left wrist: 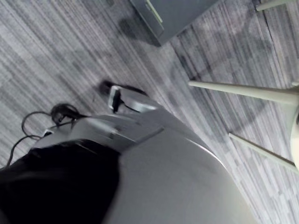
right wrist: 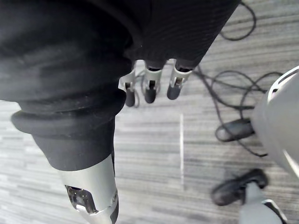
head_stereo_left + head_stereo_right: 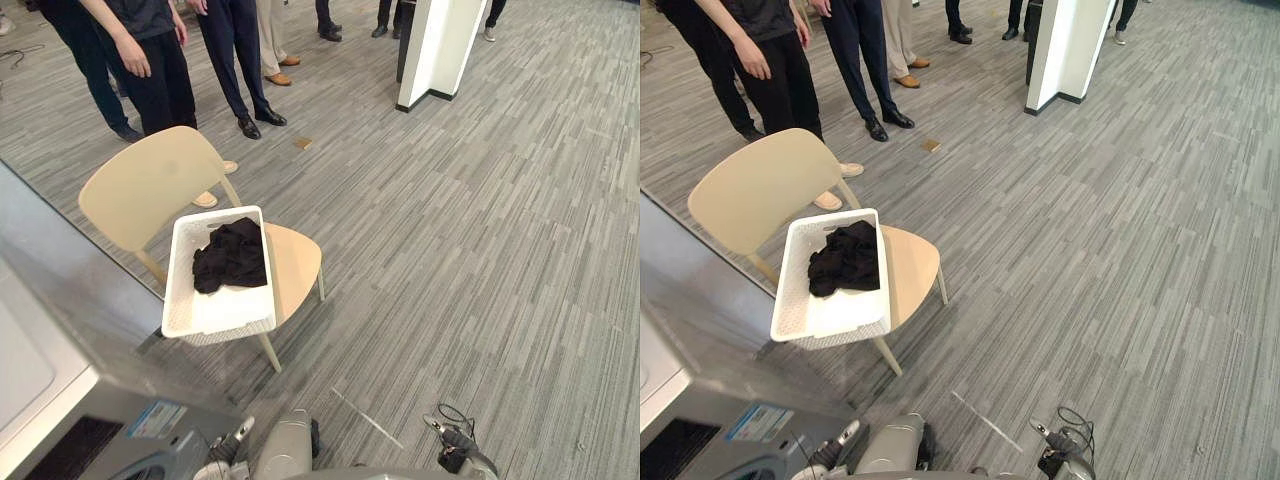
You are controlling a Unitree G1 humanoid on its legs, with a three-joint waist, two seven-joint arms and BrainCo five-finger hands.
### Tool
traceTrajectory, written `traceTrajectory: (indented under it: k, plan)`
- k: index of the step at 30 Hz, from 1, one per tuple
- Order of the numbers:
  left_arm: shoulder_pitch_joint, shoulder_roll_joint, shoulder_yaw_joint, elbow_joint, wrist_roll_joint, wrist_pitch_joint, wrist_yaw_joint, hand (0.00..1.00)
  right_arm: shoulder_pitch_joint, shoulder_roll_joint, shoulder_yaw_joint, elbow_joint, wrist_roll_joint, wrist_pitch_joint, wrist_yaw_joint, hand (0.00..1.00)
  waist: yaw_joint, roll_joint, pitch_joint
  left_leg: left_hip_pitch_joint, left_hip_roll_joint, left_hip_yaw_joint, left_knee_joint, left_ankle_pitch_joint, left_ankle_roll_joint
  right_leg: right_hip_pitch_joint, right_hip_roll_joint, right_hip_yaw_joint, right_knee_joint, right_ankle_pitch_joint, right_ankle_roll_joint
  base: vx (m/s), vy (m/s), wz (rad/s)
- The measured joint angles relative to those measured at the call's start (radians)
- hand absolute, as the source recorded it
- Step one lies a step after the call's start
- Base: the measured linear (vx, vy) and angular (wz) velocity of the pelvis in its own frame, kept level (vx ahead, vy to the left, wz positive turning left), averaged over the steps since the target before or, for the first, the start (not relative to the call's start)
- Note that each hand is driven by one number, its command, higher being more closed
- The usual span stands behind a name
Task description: Pick up the laundry basket with both hands and put the clothes into the washing machine.
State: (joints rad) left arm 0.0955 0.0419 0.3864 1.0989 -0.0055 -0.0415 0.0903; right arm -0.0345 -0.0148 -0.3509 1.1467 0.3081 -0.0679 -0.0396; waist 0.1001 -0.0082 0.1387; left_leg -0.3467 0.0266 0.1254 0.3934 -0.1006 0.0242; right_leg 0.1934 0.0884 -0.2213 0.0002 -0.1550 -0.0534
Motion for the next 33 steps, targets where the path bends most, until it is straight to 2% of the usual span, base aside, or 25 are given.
traceTrajectory:
  k: [1, 2, 5, 6, 7, 8, 9, 10, 11, 13, 14, 15, 16, 18, 19, 20, 21, 22, 23, 24, 25, 26, 28, 30, 33]
  plan:
    - [0.007, 0.004, 0.020, 0.003, -0.001, 0.002, -0.002, 0.00, -0.012, 0.013, 0.017, -0.006, -0.001, -0.004, 0.003, 0.00, 0.013, -0.027, -0.008, 0.029, -0.029, 0.037, -0.057, 0.045, 0.039, 0.011, -0.031, 0.015, -0.008, -0.009, 0.016, 0.43, 0.079, 0.01]
    - [0.006, 0.004, 0.032, 0.010, -0.001, 0.004, -0.002, 0.00, -0.017, 0.014, 0.018, -0.011, -0.003, -0.006, 0.006, 0.00, 0.014, -0.036, -0.009, 0.040, -0.040, 0.033, -0.072, 0.039, 0.060, 0.007, -0.042, 0.018, -0.006, -0.004, 0.025, 0.53, 0.111, 0.12]
    - [0.012, -0.007, 0.078, 0.011, -0.004, 0.013, -0.002, 0.00, -0.027, 0.010, 0.068, -0.027, -0.006, -0.011, 0.021, 0.00, 0.028, -0.037, -0.011, 0.088, -0.048, 0.032, -0.071, 0.009, 0.087, -0.044, -0.063, 0.050, 0.172, 0.002, 0.038, 0.48, 0.146, 0.05]
    - [0.028, -0.006, 0.079, 0.012, -0.009, 0.014, -0.002, 0.00, -0.029, 0.012, 0.097, -0.019, -0.008, -0.012, 0.027, 0.00, 0.033, -0.033, -0.011, 0.141, -0.040, 0.027, -0.091, -0.018, 0.082, -0.113, -0.072, 0.055, 0.385, 0.006, 0.101, 0.33, 0.119, -0.09]
    - [0.036, -0.005, 0.077, 0.011, -0.014, 0.015, -0.002, 0.00, -0.029, 0.013, 0.108, -0.013, -0.009, -0.013, 0.029, 0.00, 0.031, -0.030, -0.012, 0.172, -0.036, 0.017, -0.102, -0.037, 0.078, -0.154, -0.076, 0.057, 0.509, 0.022, 0.155, 0.50, 0.128, 0.16]
    - [0.039, 0.000, 0.068, 0.011, -0.025, 0.017, -0.002, 0.00, -0.021, 0.016, 0.118, -0.004, -0.012, -0.013, 0.039, 0.00, 0.023, -0.033, -0.008, 0.225, -0.048, -0.012, -0.110, -0.064, 0.079, -0.255, -0.106, 0.064, 0.778, 0.090, 0.278, 0.41, 0.065, 0.76]
    - [0.027, 0.016, 0.034, 0.010, -0.029, 0.016, -0.002, 0.00, -0.005, 0.014, 0.119, -0.005, -0.029, -0.012, 0.044, 0.00, 0.011, -0.038, -0.008, 0.263, -0.072, -0.061, -0.108, -0.066, 0.081, -0.339, -0.142, 0.067, 0.995, 0.095, 0.278, 0.49, 0.021, 1.09]
    - [0.016, 0.016, 0.026, 0.009, -0.035, 0.015, -0.001, 0.00, 0.007, 0.009, 0.120, -0.003, -0.037, -0.011, 0.044, 0.00, 0.004, -0.038, -0.009, 0.286, -0.080, -0.098, -0.108, -0.067, 0.082, -0.367, -0.149, 0.062, 1.073, 0.090, 0.271, 0.37, -0.041, 1.58]
    - [-0.004, 0.013, 0.016, 0.006, -0.050, 0.013, 0.000, 0.00, 0.024, -0.011, 0.115, -0.015, -0.043, -0.015, 0.045, 0.00, -0.011, -0.019, -0.002, 0.332, -0.082, -0.172, -0.107, -0.067, 0.082, -0.426, -0.151, 0.062, 1.161, 0.069, 0.242, 0.42, -0.074, 1.52]
    - [-0.026, 0.005, 0.018, -0.008, -0.062, 0.011, 0.001, 0.00, 0.043, -0.027, 0.110, -0.015, -0.044, -0.016, 0.044, 0.00, -0.025, -0.012, -0.002, 0.360, -0.085, -0.260, -0.101, -0.067, 0.082, -0.481, -0.174, 0.057, 1.156, 0.036, 0.189, 0.30, -0.095, 1.53]
    - [-0.047, -0.007, 0.022, -0.012, -0.061, 0.010, 0.002, 0.00, 0.072, -0.030, 0.097, -0.041, -0.044, -0.018, 0.043, 0.00, -0.029, -0.009, -0.002, 0.364, -0.091, -0.328, -0.089, -0.070, 0.076, -0.526, -0.194, 0.079, 1.100, 0.011, 0.138, 0.26, -0.133, 1.75]
    - [-0.075, -0.029, 0.026, -0.018, -0.060, 0.009, 0.003, 0.00, 0.104, -0.028, 0.084, -0.080, -0.035, -0.015, 0.042, 0.00, -0.031, -0.005, 0.000, 0.361, -0.099, -0.389, -0.069, -0.082, 0.055, -0.558, -0.202, 0.158, 0.990, -0.006, 0.098, 0.26, -0.146, 1.77]
    - [-0.081, -0.042, 0.038, -0.021, -0.060, 0.009, 0.005, 0.00, 0.117, -0.027, 0.084, -0.099, -0.035, -0.017, 0.041, 0.00, -0.032, -0.002, -0.002, 0.358, -0.103, -0.421, -0.058, -0.093, 0.037, -0.556, -0.202, 0.217, 0.912, -0.013, 0.081, 0.20, -0.139, 1.59]
    - [-0.099, -0.056, 0.055, -0.030, -0.051, 0.007, 0.006, 0.00, 0.135, -0.027, 0.078, -0.113, -0.031, -0.016, 0.035, 0.00, -0.035, -0.002, -0.005, 0.352, -0.106, -0.515, -0.025, -0.145, -0.016, -0.505, -0.194, 0.436, 0.673, -0.012, 0.083, 0.24, -0.276, 1.99]
    - [-0.106, -0.058, 0.048, -0.032, -0.051, 0.000, 0.009, 0.00, 0.146, -0.022, 0.076, -0.111, -0.028, -0.011, 0.030, 0.00, -0.046, -0.003, -0.027, 0.333, -0.100, -0.573, -0.011, -0.189, -0.027, -0.460, -0.217, 0.469, 0.574, 0.012, 0.133, 0.28, -0.402, 2.54]
    - [-0.111, -0.057, 0.044, -0.039, -0.046, -0.003, 0.008, 0.00, 0.153, -0.011, 0.075, -0.108, -0.025, -0.008, 0.023, 0.00, -0.061, -0.017, -0.042, 0.323, -0.096, -0.600, -0.007, -0.223, -0.038, -0.418, -0.252, 0.436, 0.504, 0.058, 0.199, 0.22, -0.385, 2.18]
    - [-0.114, -0.056, 0.047, -0.043, -0.039, -0.005, 0.007, 0.00, 0.154, -0.002, 0.074, -0.103, -0.024, -0.006, 0.022, 0.00, -0.061, -0.029, -0.049, 0.322, -0.096, -0.627, -0.003, -0.234, -0.055, -0.396, -0.269, 0.408, 0.476, 0.018, 0.251, 0.18, -0.375, 1.53]
    - [-0.096, -0.064, 0.048, -0.042, -0.039, -0.006, 0.011, 0.00, 0.148, -0.002, 0.064, -0.094, -0.024, 0.001, 0.025, 0.00, -0.044, -0.021, -0.072, 0.314, -0.056, -0.646, 0.003, -0.242, -0.078, -0.339, -0.263, 0.328, 0.405, -0.017, 0.245, 0.17, -0.471, 0.88]
    - [-0.077, -0.081, 0.056, -0.038, -0.040, -0.007, 0.018, 0.00, 0.142, -0.012, 0.028, -0.101, -0.022, -0.006, 0.024, 0.00, -0.038, 0.012, -0.092, 0.298, -0.008, -0.650, -0.023, -0.229, -0.101, -0.317, -0.236, 0.260, 0.339, -0.020, 0.237, 0.14, -0.566, 0.56]
    - [-0.074, -0.086, 0.055, -0.025, -0.040, -0.005, 0.020, 0.00, 0.139, -0.019, 0.010, -0.100, -0.022, -0.007, 0.023, 0.00, -0.038, 0.020, -0.097, 0.293, 0.012, -0.655, -0.047, -0.218, -0.117, -0.314, -0.220, 0.243, 0.320, -0.016, 0.227, 0.08, -0.511, 0.71]
    - [-0.062, -0.096, 0.048, 0.004, -0.040, -0.002, 0.021, 0.00, 0.139, -0.036, -0.035, -0.079, -0.022, -0.005, 0.022, 0.00, -0.042, 0.057, -0.114, 0.293, 0.062, -0.681, -0.114, -0.171, -0.162, -0.294, -0.189, 0.192, 0.287, -0.004, 0.208, 0.04, -0.448, 0.60]
    - [-0.061, -0.096, 0.046, 0.006, -0.041, -0.002, 0.021, 0.00, 0.139, -0.038, -0.039, -0.071, -0.022, -0.004, 0.021, 0.00, -0.041, 0.057, -0.114, 0.294, 0.067, -0.682, -0.122, -0.164, -0.163, -0.292, -0.186, 0.189, 0.285, -0.004, 0.207, 0.02, -0.319, 0.65]
    - [-0.045, -0.090, 0.036, 0.011, -0.043, -0.005, 0.022, 0.00, 0.137, -0.043, -0.041, -0.049, -0.022, 0.001, 0.021, 0.00, -0.043, 0.055, -0.113, 0.295, 0.094, -0.686, -0.164, -0.111, -0.193, -0.278, -0.169, 0.156, 0.266, 0.003, 0.191, -0.02, -0.249, 0.42]
    - [-0.038, -0.075, 0.024, 0.012, -0.043, -0.006, 0.021, 0.00, 0.118, -0.047, -0.041, -0.025, -0.022, 0.000, 0.021, 0.00, -0.061, 0.048, -0.108, 0.271, 0.107, -0.703, -0.185, -0.061, -0.216, -0.250, -0.152, 0.092, 0.219, 0.023, 0.159, -0.04, -0.194, 0.68]
    - [-0.039, -0.062, 0.000, 0.007, -0.044, -0.008, 0.021, 0.00, 0.109, -0.041, -0.040, -0.023, -0.022, -0.001, 0.019, 0.00, -0.062, 0.042, -0.098, 0.228, 0.097, -0.648, -0.165, -0.023, -0.205, -0.229, -0.163, 0.027, 0.203, 0.031, 0.148, -0.09, -0.037, 0.79]
